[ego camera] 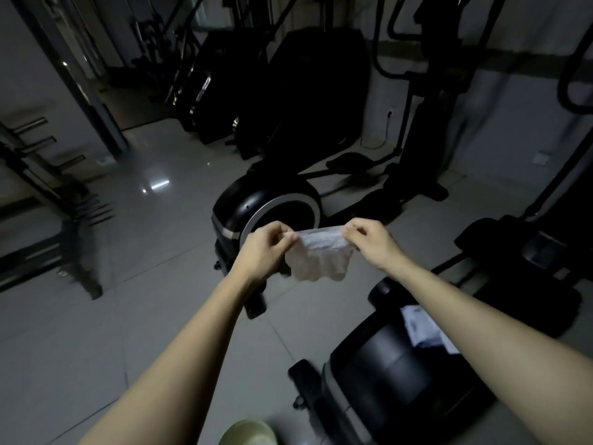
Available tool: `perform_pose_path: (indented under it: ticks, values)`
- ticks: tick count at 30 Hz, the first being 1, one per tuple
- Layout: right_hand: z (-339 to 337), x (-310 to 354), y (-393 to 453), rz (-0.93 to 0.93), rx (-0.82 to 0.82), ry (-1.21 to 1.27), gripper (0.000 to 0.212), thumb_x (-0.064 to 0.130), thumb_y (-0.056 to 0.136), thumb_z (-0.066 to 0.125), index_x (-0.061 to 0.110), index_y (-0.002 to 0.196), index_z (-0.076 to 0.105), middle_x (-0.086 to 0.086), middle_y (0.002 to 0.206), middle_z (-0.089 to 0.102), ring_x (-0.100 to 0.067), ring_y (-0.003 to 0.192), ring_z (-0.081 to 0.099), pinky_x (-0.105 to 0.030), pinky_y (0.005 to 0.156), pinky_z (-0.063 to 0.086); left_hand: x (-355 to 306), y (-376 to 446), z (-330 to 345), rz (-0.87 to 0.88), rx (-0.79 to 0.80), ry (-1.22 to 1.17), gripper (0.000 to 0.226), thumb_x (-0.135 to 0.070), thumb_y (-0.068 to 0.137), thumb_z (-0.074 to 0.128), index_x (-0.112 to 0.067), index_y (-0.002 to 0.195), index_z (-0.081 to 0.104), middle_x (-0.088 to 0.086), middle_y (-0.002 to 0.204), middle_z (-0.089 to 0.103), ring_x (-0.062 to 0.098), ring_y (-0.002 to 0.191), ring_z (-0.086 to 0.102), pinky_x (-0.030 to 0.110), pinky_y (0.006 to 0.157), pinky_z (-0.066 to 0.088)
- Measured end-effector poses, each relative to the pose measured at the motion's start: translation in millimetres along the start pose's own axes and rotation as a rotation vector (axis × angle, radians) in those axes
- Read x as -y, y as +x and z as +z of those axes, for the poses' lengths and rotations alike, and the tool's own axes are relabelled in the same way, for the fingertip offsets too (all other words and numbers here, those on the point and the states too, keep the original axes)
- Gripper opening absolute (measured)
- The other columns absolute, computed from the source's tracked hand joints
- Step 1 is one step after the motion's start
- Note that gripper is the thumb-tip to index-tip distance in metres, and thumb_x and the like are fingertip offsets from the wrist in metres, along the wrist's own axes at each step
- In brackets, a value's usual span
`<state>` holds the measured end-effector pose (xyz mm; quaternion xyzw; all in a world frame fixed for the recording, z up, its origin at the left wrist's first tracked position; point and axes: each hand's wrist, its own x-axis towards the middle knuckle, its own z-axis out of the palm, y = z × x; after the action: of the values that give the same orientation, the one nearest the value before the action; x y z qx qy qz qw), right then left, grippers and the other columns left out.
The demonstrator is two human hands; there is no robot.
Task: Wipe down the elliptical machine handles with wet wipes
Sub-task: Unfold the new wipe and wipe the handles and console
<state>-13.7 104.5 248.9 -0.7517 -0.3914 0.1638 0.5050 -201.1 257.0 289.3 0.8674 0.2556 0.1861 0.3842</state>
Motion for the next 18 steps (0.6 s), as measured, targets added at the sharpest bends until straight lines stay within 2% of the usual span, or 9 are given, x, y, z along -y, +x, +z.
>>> perform_pose_path:
  ticks: [2, 4, 9, 11, 15, 18]
  values:
    - [26.3, 9.5, -5.0, 0.002, -0.008, 0.028, 0.028, 0.026, 0.091, 0.058, 0.016, 0.065, 0.055, 0.016, 0.060, 0.052, -0.002, 0.059, 0.046, -0.030, 0.066, 0.039, 13.1, -11.6, -18.9, -0.006, -0.019, 0.002, 0.014, -0.041, 0.094, 0.060, -0.030, 0.085, 0.064, -0.007, 0.085, 0.071, 0.002, 0.072, 0.066, 0.009, 0.055, 0.046]
    - [54.3, 22.5, -7.3, 0.011, -0.001, 0.030, 0.026, 0.026, 0.091, 0.057, 0.012, 0.069, 0.057, 0.015, 0.062, 0.053, -0.003, 0.063, 0.048, -0.031, 0.068, 0.040, 28.3, -21.9, -40.8, -0.031, -0.034, -0.005, 0.014, -0.039, 0.094, 0.060, -0.029, 0.086, 0.064, -0.009, 0.085, 0.069, -0.001, 0.074, 0.063, 0.004, 0.053, 0.041]
    - [95.6, 44.1, 0.9, 0.010, 0.044, 0.005, 0.029, 0.029, 0.091, 0.055, 0.009, 0.070, 0.053, 0.008, 0.065, 0.053, -0.006, 0.064, 0.049, -0.031, 0.069, 0.041, 64.3, -25.5, -76.3, -0.062, -0.065, 0.037, 0.016, -0.044, 0.093, 0.059, -0.030, 0.087, 0.064, -0.011, 0.088, 0.068, 0.002, 0.082, 0.062, 0.019, 0.064, 0.043]
    - [100.6, 50.4, 10.1, 0.008, 0.029, 0.007, 0.029, 0.028, 0.091, 0.055, 0.011, 0.067, 0.052, 0.012, 0.064, 0.053, -0.005, 0.063, 0.049, -0.030, 0.069, 0.041, 70.0, -17.9, -81.2, -0.066, -0.064, 0.035, 0.015, -0.043, 0.093, 0.059, -0.030, 0.088, 0.064, -0.011, 0.088, 0.068, 0.001, 0.081, 0.062, 0.018, 0.063, 0.042]
    - [102.0, 48.1, 34.9, 0.014, 0.001, 0.007, 0.032, 0.027, 0.091, 0.054, 0.016, 0.062, 0.046, 0.015, 0.062, 0.049, -0.004, 0.062, 0.045, -0.030, 0.066, 0.039, 73.9, 6.6, -80.1, -0.055, -0.034, 0.015, 0.012, -0.040, 0.094, 0.059, -0.031, 0.089, 0.064, -0.013, 0.087, 0.067, -0.010, 0.078, 0.059, 0.004, 0.054, 0.040]
    - [94.5, 36.9, 63.3, 0.028, -0.014, 0.020, 0.032, 0.027, 0.092, 0.055, 0.020, 0.061, 0.048, 0.015, 0.062, 0.050, -0.005, 0.063, 0.046, -0.030, 0.066, 0.039, 75.5, 39.9, -76.9, -0.045, -0.004, 0.015, 0.013, -0.042, 0.094, 0.058, -0.032, 0.087, 0.063, -0.013, 0.086, 0.067, -0.009, 0.076, 0.059, 0.008, 0.056, 0.039]
